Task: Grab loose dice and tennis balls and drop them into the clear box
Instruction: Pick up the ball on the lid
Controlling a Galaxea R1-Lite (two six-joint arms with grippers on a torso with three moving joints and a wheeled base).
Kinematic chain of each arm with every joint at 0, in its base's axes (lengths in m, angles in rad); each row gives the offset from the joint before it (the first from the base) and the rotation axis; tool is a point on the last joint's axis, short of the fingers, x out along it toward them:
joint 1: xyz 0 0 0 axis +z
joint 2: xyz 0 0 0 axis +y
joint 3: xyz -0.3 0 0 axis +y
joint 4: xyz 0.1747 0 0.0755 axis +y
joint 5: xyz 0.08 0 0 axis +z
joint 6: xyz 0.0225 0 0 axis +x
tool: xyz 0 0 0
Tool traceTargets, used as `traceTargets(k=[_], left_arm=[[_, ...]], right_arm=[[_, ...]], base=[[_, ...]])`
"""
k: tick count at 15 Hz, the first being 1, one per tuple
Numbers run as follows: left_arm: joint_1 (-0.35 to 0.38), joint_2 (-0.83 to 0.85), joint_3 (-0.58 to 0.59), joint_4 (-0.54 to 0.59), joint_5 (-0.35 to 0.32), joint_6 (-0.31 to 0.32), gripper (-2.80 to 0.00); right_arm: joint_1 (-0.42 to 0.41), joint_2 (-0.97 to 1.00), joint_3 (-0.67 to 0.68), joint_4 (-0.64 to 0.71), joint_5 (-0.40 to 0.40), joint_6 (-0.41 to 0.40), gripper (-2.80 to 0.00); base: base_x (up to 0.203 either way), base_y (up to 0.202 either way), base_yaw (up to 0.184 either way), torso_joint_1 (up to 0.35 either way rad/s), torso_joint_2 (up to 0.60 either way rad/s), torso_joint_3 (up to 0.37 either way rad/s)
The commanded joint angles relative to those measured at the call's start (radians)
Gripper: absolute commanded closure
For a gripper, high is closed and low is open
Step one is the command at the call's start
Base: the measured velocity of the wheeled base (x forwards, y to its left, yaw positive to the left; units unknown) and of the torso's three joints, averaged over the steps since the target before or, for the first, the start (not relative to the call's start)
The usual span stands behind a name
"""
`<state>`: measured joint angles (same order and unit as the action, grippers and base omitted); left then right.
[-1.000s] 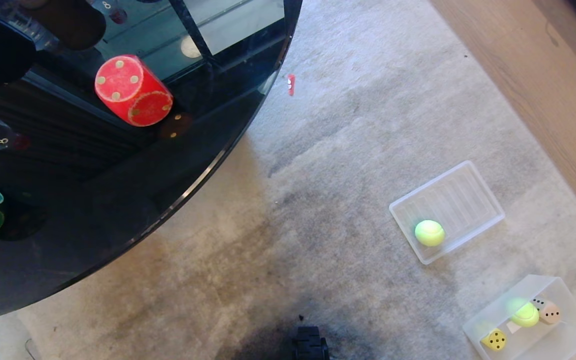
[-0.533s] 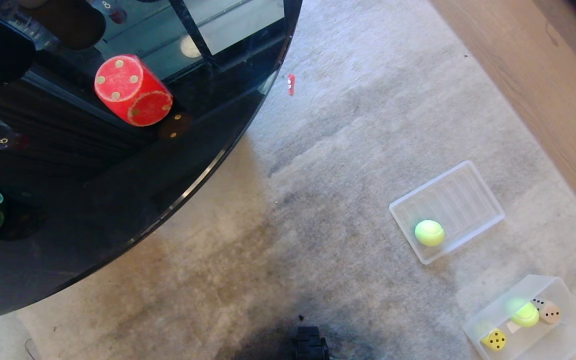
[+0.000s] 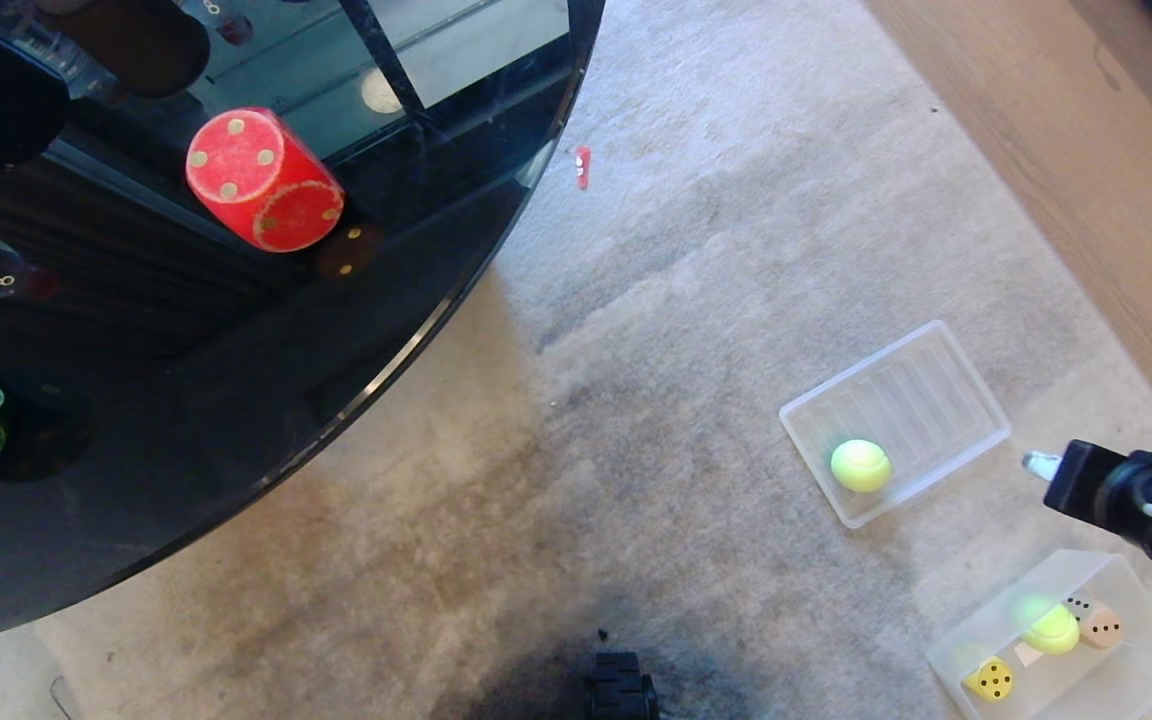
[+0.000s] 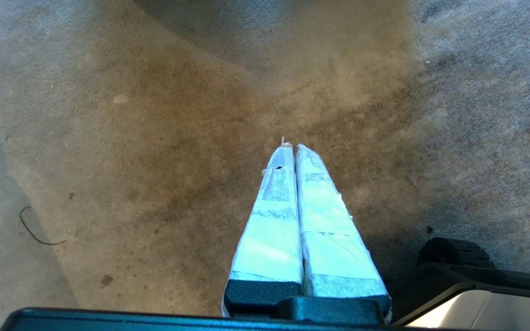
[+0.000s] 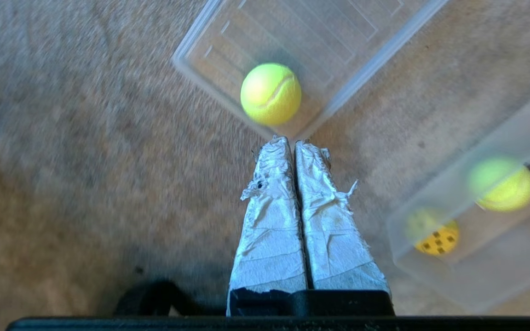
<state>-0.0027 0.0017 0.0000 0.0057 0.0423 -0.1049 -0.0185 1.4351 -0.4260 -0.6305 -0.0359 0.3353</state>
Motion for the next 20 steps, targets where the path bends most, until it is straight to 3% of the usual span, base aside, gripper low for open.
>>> traceTargets(k=[1,2,8,10,16,20], left_arm=[[0.000,0.000,0.000,0.000,0.001,-0.001,0.00],[0.000,0.000,0.000,0.000,0.001,-0.001,0.00],[0.000,0.000,0.000,0.000,0.001,-0.001,0.00],[0.000,0.000,0.000,0.000,0.001,-0.001,0.00],[0.000,0.000,0.000,0.000,0.001,-0.001,0.00],[0.000,0.000,0.000,0.000,0.001,-0.001,0.00]], right_arm=[[0.001,0.332,-0.010,-0.255,-0.008,0.025,0.00],[0.009,0.395,-0.008,-0.329,-0.011,0.034,-2.80],[0.026,0.646,-0.045,-0.623,-0.022,0.070,-2.80],[0.029,0.660,-0.061,-0.630,-0.018,0.142,-2.80],[0.032,0.761,-0.086,-0.633,-0.015,0.153,-2.80],[0.047,0.803,-0.128,-0.634,0.001,0.204,-2.80]], base=[[0.000,0.000,0.000,0.000,0.00,0.000],[0.000,0.000,0.000,0.000,0.00,0.000],[0.000,0.000,0.000,0.000,0.00,0.000],[0.000,0.000,0.000,0.000,0.00,0.000],[0.000,0.000,0.000,0.000,0.00,0.000],[0.000,0.000,0.000,0.000,0.00,0.000]])
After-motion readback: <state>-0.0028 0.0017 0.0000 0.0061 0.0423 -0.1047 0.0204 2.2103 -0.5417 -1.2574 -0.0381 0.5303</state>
